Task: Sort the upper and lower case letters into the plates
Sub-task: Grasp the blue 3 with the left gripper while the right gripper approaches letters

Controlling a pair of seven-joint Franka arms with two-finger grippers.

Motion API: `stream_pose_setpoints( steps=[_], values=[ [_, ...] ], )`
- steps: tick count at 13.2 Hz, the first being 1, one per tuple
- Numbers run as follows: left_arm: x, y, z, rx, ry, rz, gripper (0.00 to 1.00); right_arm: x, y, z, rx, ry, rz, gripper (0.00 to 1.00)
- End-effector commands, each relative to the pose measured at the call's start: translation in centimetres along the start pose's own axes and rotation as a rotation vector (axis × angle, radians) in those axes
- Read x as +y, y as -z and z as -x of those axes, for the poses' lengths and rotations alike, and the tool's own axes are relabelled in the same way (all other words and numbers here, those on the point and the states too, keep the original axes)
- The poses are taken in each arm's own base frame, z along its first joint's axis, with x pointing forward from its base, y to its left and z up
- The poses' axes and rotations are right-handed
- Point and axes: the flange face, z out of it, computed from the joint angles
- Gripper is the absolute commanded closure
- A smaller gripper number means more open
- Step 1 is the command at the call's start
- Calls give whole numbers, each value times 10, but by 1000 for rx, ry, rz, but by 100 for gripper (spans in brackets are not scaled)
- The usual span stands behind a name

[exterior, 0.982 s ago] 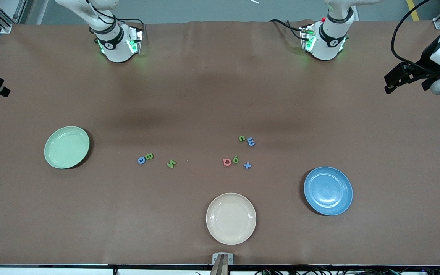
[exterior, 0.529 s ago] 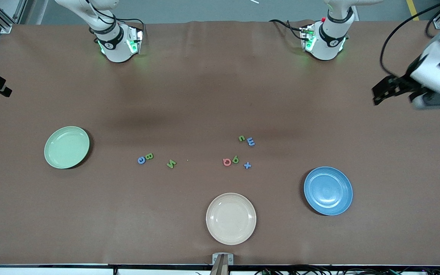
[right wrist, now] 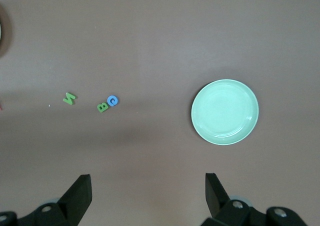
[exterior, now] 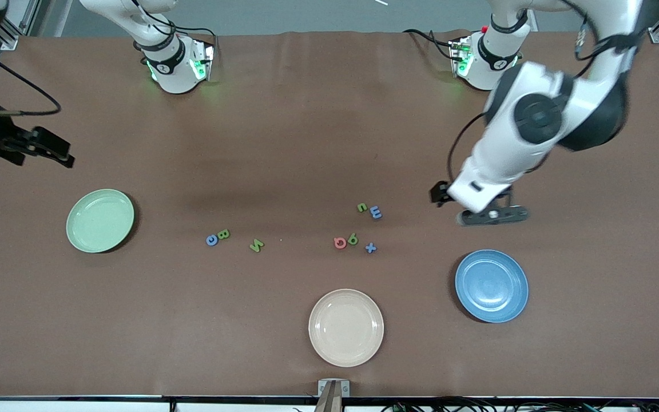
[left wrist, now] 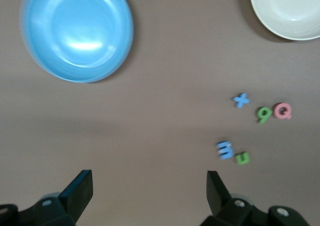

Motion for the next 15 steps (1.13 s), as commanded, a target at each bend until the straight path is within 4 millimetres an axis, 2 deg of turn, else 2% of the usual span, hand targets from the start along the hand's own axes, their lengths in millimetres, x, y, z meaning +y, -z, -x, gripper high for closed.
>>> stream_pose_setpoints(
  steps=[1,3,5,6,8,11,15],
  values=[
    [45,-56,4,18,113,27,0,-39,-34,-9,-61,-11,7,1],
    [70,-99,9,19,186,55,2,-91,-68,-13,-104,-139,36,1],
    [87,-131,16,13,268,71,6,-148,-100,-13,-109,-249,59,1],
    [95,-145,20,17,309,78,7,-170,-113,-14,-94,-310,60,1],
    [99,-173,25,12,361,54,14,-204,-143,-18,-80,-437,63,0],
    [108,-206,38,-12,396,27,22,-231,-185,-25,-106,-568,19,0],
    [115,-218,48,-25,402,14,37,-239,-218,-34,-113,-619,1,0]
  ],
)
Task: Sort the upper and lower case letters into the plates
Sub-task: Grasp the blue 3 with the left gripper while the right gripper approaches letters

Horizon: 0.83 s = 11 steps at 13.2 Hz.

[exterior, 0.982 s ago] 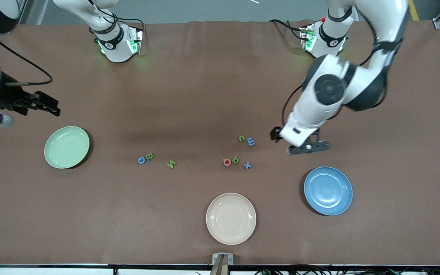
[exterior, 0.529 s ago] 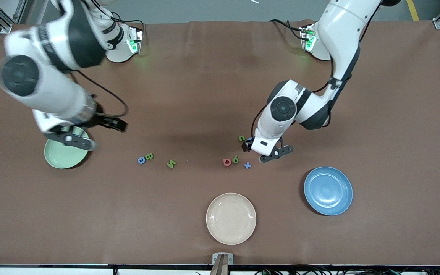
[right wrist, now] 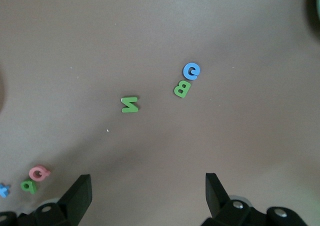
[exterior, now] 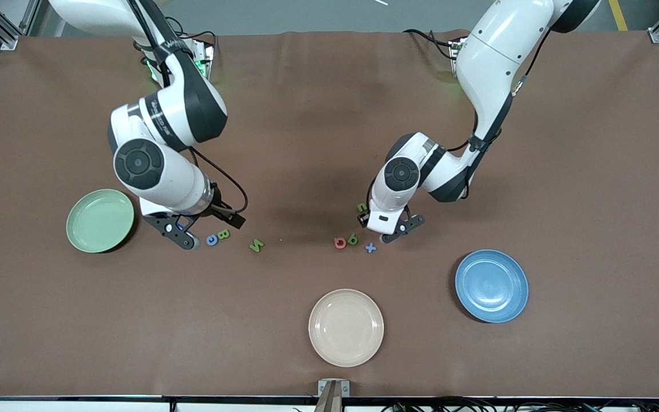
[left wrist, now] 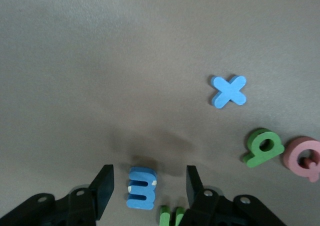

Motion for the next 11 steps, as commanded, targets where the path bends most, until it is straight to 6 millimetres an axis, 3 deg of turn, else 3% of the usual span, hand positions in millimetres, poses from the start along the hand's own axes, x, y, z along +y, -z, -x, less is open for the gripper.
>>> stream_pose_setpoints(
  steps=[1,4,8,9,11],
  values=[
    [8,2,7,22,22,1,38,-6,-17,-3,-6,-49,-14,0],
    [6,-4,13,16,39,-12,45,-13,-34,-8,1,-63,-24,0],
    [0,-13,18,7,39,-31,46,-20,-48,-6,1,-56,-21,0],
    [-1,-13,17,6,42,-32,49,-19,-48,-6,-3,-57,-15,0],
    [-2,-12,15,7,44,-31,74,-14,-49,-12,-10,-61,-2,0]
  ],
)
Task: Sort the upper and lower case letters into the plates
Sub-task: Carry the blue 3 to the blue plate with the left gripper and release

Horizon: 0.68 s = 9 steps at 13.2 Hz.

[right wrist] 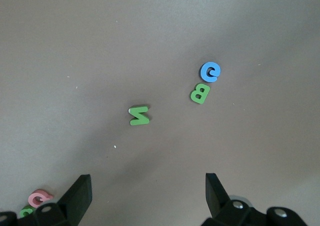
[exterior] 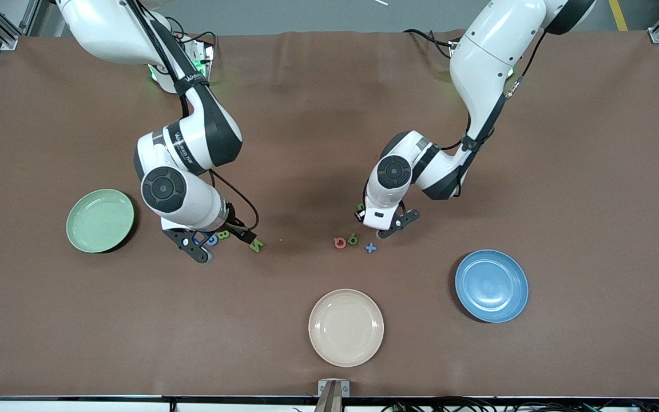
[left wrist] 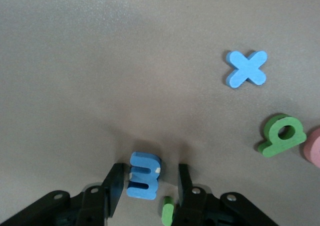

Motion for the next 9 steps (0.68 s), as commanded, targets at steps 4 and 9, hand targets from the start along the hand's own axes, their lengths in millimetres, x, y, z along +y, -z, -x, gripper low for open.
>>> stream_pose_setpoints(
  steps=[4,9],
  values=[
    [-19,51,-55,63,79,29,99,3,3,5,-14,-6,45,0],
    [-108,105,-205,128,103,61,100,-17,4,29,11,-70,-8,1]
  ],
)
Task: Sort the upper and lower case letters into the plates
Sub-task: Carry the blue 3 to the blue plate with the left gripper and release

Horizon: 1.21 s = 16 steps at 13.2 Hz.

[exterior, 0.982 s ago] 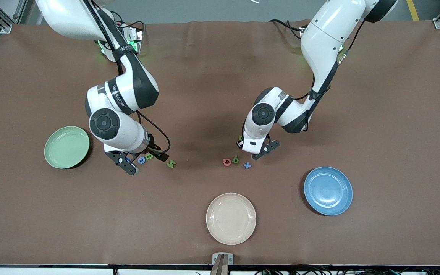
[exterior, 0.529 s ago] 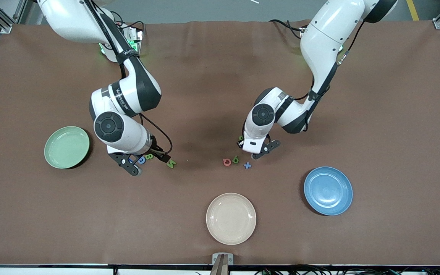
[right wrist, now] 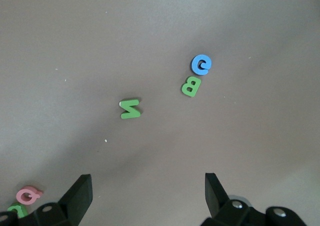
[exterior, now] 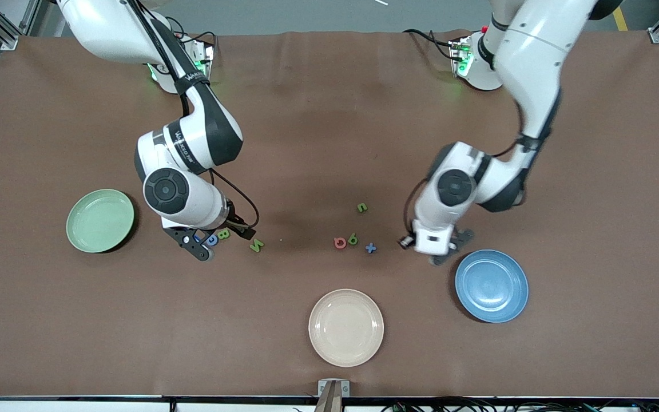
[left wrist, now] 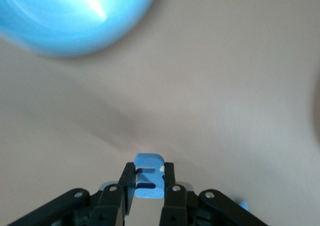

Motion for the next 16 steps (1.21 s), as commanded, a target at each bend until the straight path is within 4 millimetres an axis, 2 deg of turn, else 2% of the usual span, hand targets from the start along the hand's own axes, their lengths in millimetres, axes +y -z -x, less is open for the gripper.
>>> stream_pose_setpoints(
  steps=[1,3,4,5,6,7,8,10,13,15,16],
  values=[
    [-41,8,-73,18,-28,-1,100,-25,5,31,38,-138,-83,1],
    [-62,-10,-109,7,-30,-10,99,-47,-8,52,46,-263,-142,1],
    [-69,-20,-120,-1,-46,-13,94,-56,-15,57,47,-325,-172,1],
    [-78,-30,-135,-7,-53,-15,81,-66,-29,58,43,-406,-189,1],
    [-86,-35,-143,-7,-59,-15,36,-77,-41,68,39,-454,-198,1],
    [-87,-33,-142,-6,-56,-15,0,-89,-51,77,37,-497,-214,1],
    [-82,-33,-134,-18,-55,-20,0,-100,-60,83,33,-545,-229,1],
    [-72,-24,-104,-31,-47,-41,0,-122,-83,102,25,-599,-249,1],
    [-11,-9,-4,-88,-9,-63,0,-142,-109,120,22,-579,-303,1],
    [23,-11,60,-114,9,-60,0,-152,-120,130,13,-602,-344,1],
    [33,-17,85,-126,17,-66,0,-157,-126,134,10,-599,-360,1]
  ],
)
